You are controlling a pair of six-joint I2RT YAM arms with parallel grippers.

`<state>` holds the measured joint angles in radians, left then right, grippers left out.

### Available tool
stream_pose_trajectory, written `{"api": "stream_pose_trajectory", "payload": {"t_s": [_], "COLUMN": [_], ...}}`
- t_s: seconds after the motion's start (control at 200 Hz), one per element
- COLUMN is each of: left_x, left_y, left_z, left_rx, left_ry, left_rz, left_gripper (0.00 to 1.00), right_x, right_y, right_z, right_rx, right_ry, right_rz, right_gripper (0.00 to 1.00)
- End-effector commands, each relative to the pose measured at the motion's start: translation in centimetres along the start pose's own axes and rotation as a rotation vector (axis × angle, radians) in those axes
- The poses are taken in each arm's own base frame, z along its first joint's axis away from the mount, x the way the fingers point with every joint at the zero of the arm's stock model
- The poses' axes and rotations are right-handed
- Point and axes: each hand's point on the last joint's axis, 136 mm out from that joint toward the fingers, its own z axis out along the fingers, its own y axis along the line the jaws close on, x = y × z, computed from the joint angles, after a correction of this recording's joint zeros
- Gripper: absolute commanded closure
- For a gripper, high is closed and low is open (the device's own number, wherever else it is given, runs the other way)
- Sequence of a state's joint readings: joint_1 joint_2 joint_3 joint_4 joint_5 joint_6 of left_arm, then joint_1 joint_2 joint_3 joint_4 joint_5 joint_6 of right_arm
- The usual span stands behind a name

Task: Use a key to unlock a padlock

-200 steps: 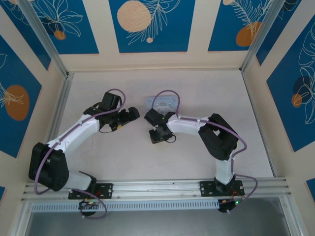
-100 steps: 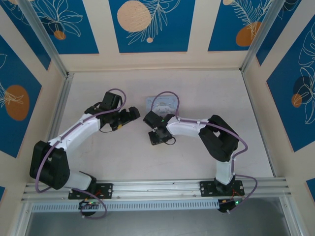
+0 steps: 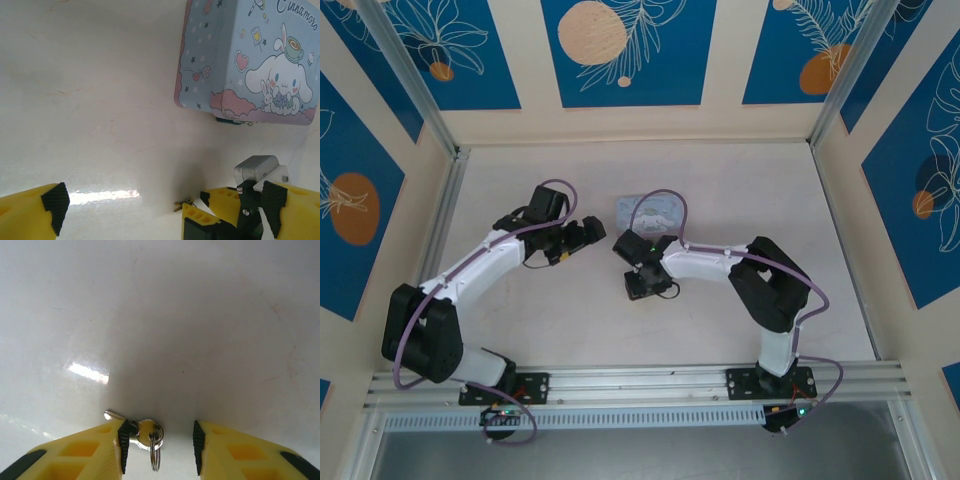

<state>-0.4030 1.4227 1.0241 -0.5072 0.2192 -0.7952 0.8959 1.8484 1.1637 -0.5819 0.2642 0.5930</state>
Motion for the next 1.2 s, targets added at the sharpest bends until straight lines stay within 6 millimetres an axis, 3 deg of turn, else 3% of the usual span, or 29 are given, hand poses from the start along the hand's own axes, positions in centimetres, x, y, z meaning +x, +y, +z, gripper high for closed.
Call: {"api": "stream_pose_trajectory", "payload": {"t_s": [0.0, 0.685, 0.975, 1.195], "left_x": [-0.8, -0.9, -1.0, -1.1], "left_y": [-0.9, -0.9, -1.0, -1.2], "left_z": [-0.1, -0.1, 0.0, 0.0], "left_rx": [0.031, 0.034, 0.035, 0.037], "left_ry": [-0.006, -0.01, -0.009, -0.006], "left_rz": [-0.003, -0.007, -0.007, -0.003], "left_gripper": [0.0, 0.0, 0.0, 0.0], "right_x": [1.1, 1.4, 1.5, 1.3], "right_y": [0.0, 0.4, 0.3, 0.5], "right_z": [-0.8, 0.2, -0.1, -1.0], "right_rx": [-0.005, -0.017, -0.02, -0.027], "right_ry": [0.028, 0.058, 0.057, 0.042], "right_rz": [0.017, 0.009, 0.016, 0.012], "right_gripper": [0.57, 0.65, 0.78, 0.98]}}
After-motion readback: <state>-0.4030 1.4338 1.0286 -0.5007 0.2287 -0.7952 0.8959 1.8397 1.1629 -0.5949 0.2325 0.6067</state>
